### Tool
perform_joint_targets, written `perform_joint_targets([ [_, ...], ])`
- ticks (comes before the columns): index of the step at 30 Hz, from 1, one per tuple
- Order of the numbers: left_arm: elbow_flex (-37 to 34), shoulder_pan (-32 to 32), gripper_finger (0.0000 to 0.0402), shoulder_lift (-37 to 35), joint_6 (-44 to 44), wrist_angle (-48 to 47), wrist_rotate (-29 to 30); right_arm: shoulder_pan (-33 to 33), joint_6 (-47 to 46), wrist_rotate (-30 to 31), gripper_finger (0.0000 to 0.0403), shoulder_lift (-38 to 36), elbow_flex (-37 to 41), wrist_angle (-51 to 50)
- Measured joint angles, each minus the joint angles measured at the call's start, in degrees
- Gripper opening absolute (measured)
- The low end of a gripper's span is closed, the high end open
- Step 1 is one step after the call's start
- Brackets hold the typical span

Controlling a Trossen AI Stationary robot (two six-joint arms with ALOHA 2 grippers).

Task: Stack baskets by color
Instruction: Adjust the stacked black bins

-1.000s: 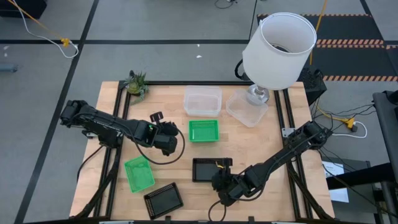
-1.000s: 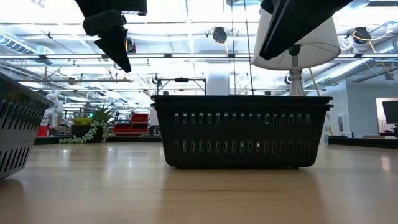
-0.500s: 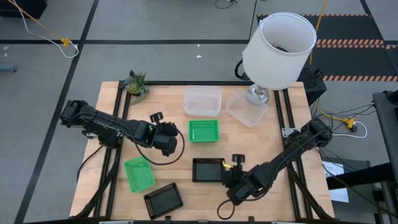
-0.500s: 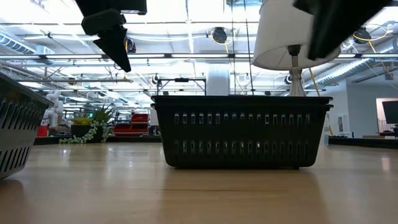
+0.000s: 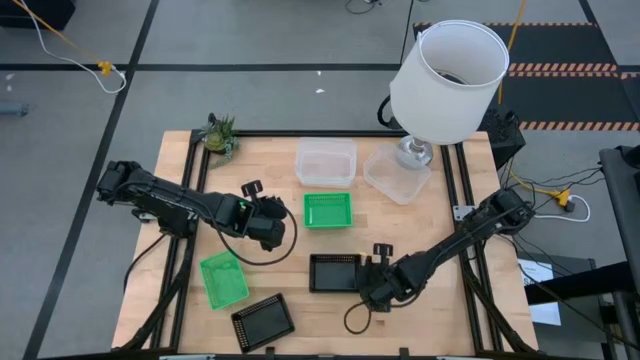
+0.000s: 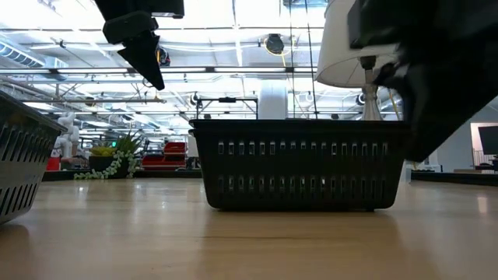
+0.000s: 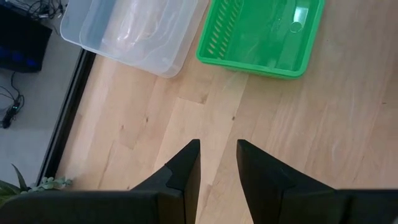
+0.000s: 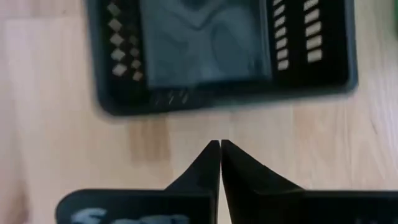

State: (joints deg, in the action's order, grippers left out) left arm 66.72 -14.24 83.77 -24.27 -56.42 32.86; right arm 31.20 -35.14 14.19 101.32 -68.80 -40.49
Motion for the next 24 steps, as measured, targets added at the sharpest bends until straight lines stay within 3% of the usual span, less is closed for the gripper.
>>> perform_joint_targets([
  [9, 0.0, 0.0, 0.0106, 0.0, 0.1, 0.1, 0.0, -3.1, 3.5, -0.9, 0.0001, 0.0, 2.7, 9.4],
  [24, 0.0, 0.0, 0.0106, 0.0, 0.5, 0.5, 0.0, -3.1, 6.0, -0.8, 0.0001, 0.0, 2.7, 12.5],
])
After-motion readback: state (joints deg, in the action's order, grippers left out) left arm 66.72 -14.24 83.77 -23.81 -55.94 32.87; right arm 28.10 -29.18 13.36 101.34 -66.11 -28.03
